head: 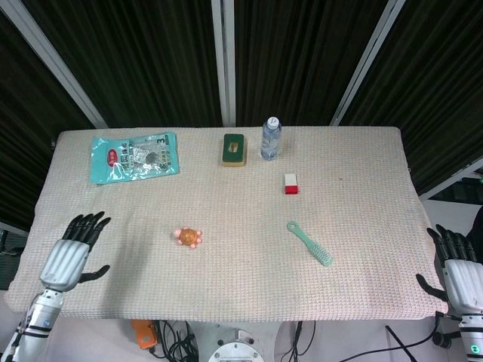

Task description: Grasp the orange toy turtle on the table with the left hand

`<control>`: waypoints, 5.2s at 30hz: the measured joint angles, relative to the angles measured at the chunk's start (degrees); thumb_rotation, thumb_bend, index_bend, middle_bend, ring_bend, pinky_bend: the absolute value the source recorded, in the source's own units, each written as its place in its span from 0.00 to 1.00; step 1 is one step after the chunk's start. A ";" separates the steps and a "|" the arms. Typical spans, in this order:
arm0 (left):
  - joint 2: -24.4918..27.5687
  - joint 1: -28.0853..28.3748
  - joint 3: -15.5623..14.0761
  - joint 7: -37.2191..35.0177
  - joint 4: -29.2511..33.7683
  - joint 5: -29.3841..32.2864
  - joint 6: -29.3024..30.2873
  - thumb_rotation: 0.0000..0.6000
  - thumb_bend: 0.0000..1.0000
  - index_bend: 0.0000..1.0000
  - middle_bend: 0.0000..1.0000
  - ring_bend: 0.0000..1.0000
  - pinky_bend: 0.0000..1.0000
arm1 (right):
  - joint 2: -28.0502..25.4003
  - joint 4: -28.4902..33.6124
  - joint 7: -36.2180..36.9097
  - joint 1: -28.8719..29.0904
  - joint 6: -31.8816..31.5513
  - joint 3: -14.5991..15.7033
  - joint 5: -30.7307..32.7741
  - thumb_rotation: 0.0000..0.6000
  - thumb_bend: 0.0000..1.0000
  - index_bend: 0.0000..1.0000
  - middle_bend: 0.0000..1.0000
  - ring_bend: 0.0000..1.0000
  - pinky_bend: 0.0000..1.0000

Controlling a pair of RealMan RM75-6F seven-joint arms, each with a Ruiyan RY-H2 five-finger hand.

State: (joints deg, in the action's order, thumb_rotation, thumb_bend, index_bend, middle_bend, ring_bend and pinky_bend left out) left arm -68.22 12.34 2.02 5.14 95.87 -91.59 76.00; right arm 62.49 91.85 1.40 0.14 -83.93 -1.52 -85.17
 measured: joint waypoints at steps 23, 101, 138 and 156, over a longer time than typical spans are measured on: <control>-17.95 17.72 5.60 9.60 -7.99 14.78 -21.54 1.00 0.22 0.18 0.14 0.00 0.06 | -0.44 -2.68 3.75 -0.32 0.37 -0.23 1.30 1.00 0.17 0.00 0.00 0.00 0.00; -23.93 23.56 2.10 2.51 -17.14 14.95 -22.32 1.00 0.30 0.38 0.36 0.09 0.14 | -0.15 -5.62 6.60 -0.35 2.47 -0.52 3.13 1.00 0.17 0.00 0.00 0.00 0.00; -23.73 23.36 1.16 0.20 -17.23 13.98 -21.97 1.00 0.26 0.26 0.19 0.07 0.19 | -0.25 -5.75 6.54 -0.55 2.39 -0.59 3.22 1.00 0.17 0.00 0.00 0.00 0.00; -22.45 22.94 0.76 1.01 -15.12 12.48 -20.04 1.00 0.26 0.40 0.38 0.11 0.22 | -0.27 -5.37 6.15 -0.40 2.65 -0.54 3.20 1.00 0.17 0.00 0.00 0.00 0.00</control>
State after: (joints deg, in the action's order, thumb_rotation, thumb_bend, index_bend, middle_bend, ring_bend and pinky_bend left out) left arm -90.67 35.28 2.78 6.15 80.75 -79.11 55.96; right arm 62.21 86.47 7.56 -0.26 -81.28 -2.06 -81.98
